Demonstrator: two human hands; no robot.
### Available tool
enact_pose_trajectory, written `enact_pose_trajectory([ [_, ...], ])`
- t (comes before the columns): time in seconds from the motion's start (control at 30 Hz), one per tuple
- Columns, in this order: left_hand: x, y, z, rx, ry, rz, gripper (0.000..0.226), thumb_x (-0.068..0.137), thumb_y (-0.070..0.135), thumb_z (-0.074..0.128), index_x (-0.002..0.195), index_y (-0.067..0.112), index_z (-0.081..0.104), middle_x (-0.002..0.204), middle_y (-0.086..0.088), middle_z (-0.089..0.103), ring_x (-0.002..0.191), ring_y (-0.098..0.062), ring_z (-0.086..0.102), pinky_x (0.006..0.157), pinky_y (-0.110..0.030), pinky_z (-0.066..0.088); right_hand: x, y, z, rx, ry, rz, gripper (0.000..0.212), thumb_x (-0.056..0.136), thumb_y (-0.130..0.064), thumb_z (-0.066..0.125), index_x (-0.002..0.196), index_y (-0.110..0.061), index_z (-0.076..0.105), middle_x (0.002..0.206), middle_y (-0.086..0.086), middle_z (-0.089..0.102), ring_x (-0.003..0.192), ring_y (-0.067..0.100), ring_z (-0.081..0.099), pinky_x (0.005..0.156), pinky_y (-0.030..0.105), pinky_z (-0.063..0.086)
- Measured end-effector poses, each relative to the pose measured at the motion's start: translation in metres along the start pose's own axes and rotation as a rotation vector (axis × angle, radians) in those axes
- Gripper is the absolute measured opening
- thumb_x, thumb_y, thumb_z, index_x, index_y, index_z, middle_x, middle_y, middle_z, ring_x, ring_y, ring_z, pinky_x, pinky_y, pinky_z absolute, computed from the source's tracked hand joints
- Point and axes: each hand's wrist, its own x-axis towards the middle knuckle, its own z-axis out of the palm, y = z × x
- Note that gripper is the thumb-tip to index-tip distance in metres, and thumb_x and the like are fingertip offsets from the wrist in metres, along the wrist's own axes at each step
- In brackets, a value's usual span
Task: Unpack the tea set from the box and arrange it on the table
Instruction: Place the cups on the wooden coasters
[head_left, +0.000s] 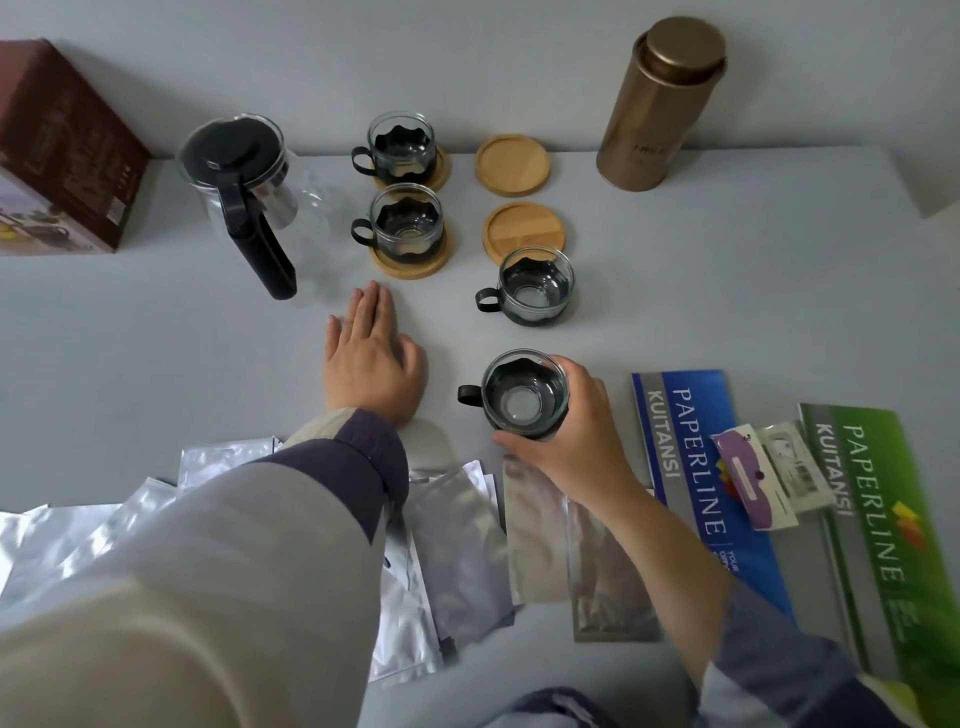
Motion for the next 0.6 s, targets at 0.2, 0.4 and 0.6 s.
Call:
enact_pose_trajectory([
  [0.2,-0.001,0.001,0.0,0.001,-0.011,-0.004,0.064,0.091,0.033,0.031,0.152,0.014,0.022,0.16,-0.001,0.017,0.148,-0.014,0.01,0.121,-0.039,0.005,0.012,-0.015,-0.011,0.043,0.001,-0.023,0.079,0.057,-0.029,0.089,0.124,-0.023,0.049,0.101,-0.03,0.043,0.113,0.014,0.049,0.1,0.031,0.042],
  [0.4,-0.001,0.001,-0.003,0.013,-0.037,-0.004,0.067,0.09,0.037,0.028,0.153,0.016,0.019,0.16,-0.001,0.015,0.148,-0.014,0.008,0.122,-0.038,0.005,0.069,-0.053,-0.039,0.084,0.026,-0.127,0.072,0.057,-0.031,0.089,0.117,-0.029,0.049,0.107,-0.021,0.057,0.102,0.001,0.057,0.087,0.01,0.044],
  [0.6,0.0,-0.002,-0.006,-0.008,-0.025,-0.006,0.067,0.089,0.038,0.029,0.153,0.018,0.02,0.16,0.001,0.015,0.148,-0.012,0.007,0.121,-0.036,0.003,0.164,-0.077,-0.04,0.041,0.062,-0.051,0.079,0.062,-0.032,0.086,0.128,-0.018,0.047,0.12,-0.007,0.057,0.109,0.008,0.054,0.086,0.017,0.039],
])
